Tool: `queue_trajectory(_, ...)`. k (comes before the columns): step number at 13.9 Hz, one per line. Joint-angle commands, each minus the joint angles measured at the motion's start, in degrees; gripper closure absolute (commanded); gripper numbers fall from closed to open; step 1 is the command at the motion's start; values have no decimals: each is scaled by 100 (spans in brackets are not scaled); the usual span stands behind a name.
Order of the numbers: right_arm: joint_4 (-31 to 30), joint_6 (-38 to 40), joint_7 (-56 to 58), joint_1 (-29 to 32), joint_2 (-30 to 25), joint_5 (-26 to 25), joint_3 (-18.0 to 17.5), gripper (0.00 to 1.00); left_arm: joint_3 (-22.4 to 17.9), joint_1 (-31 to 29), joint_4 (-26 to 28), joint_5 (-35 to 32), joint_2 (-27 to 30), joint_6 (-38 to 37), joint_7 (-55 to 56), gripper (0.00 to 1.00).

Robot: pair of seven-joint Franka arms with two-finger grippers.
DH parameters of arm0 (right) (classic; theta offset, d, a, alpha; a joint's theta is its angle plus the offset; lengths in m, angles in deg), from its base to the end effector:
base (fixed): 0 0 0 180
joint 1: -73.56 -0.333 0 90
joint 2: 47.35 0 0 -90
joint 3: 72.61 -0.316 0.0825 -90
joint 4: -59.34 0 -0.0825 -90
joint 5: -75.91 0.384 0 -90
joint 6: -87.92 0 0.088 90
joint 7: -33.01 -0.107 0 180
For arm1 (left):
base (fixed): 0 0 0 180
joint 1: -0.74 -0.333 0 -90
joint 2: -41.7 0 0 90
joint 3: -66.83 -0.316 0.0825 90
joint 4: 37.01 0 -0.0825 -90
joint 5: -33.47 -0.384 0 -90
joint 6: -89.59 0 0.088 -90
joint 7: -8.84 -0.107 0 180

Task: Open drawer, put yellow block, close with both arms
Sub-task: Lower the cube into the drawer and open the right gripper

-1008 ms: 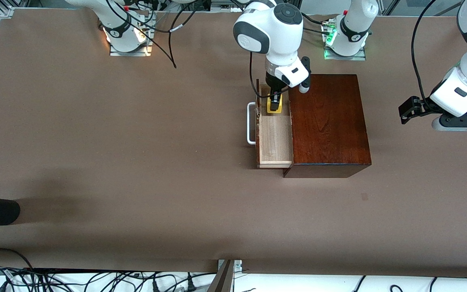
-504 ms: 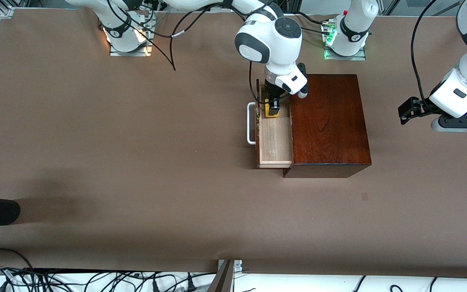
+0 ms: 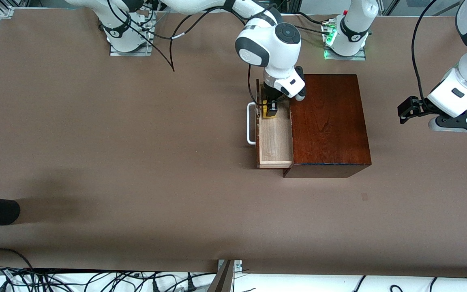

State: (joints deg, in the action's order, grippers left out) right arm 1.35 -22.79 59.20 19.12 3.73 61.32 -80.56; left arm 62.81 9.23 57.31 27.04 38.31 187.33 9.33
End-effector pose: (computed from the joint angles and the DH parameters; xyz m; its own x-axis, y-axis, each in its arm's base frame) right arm 0.4099 0.6631 0.3194 -0.0061 0.9995 -0.0300 0.9910 0.0101 0.1334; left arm 0.5797 -0.0358 0.5676 0.9964 -0.0846 0.0008 -0.0840 -0.9898 -0.1151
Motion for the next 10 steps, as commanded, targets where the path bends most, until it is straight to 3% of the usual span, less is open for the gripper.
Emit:
queue_trajectory(1, -72, -152, 19, 3, 16, -53, 4, 1, -2, -41, -124, 132, -57, -18, -190, 0)
queue_trajectory(6, 183, -136, -271, 20, -71, 52, -22, 0, -2, -41, -116, 132, -66, -18, -190, 0)
queue_trajectory(8, 201, 109, -271, 239, -438, 394, -13, 0, -2, -41, -124, 132, -66, -18, -181, 0)
queue_trajectory(10, 192, 487, -271, 467, -956, 413, 48, 0, 7, -41, -124, 141, -92, -18, -120, 0)
